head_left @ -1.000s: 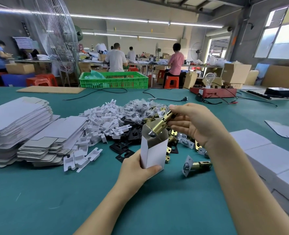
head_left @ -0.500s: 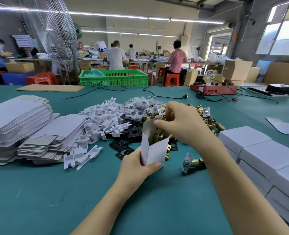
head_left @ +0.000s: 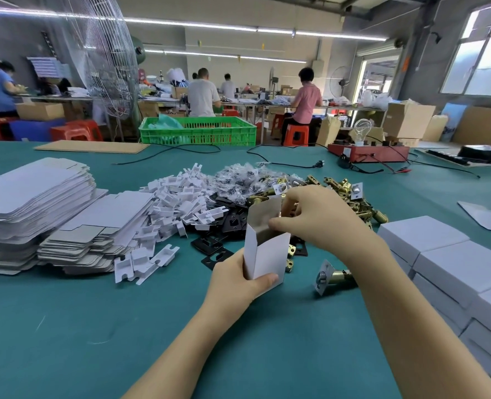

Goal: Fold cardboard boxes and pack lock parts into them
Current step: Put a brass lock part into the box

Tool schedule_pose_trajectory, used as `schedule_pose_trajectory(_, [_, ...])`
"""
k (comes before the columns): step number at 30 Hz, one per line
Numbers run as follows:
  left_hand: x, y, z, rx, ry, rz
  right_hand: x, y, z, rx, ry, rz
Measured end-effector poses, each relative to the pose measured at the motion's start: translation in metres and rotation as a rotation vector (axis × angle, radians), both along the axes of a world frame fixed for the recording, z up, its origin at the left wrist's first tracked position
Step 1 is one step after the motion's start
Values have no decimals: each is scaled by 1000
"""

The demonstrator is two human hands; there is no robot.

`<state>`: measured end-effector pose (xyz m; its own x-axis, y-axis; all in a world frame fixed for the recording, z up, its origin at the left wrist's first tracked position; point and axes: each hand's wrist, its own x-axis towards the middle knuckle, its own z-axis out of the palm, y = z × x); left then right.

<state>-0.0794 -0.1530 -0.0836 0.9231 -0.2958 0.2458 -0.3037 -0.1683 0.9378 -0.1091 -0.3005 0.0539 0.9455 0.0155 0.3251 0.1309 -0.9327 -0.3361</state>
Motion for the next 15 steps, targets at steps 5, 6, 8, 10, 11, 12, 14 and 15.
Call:
schedule_pose_trajectory(5, [0, 0, 0, 2, 4, 12, -2, -11, 9, 45, 130, 34])
schedule_pose_trajectory(6, [0, 0, 0, 3, 6, 15, -3, -13, 10, 56, 144, 40])
schedule_pose_trajectory(8, [0, 0, 1, 2, 14, 16, -6, -14, 13, 59, 167, 47])
schedule_pose_trajectory(10, [0, -1, 1, 6, 27, 13, -10, -12, 16, 53, 161, 38])
schedule_pose_trajectory(11, [0, -1, 2, 2, 38, 14, -12, -8, 17, 36, 128, 20])
schedule_pose_trajectory(12, [-1, -1, 2, 4, 39, 18, -14, -3, 18, 2, 62, -2])
schedule_pose_trajectory(14, [-1, 0, 3, -1, 29, 12, -18, 10, 20, -70, -134, -46])
schedule_pose_trajectory(15, [-1, 0, 4, -4, 31, 10, -21, 20, 20, -70, -237, -36])
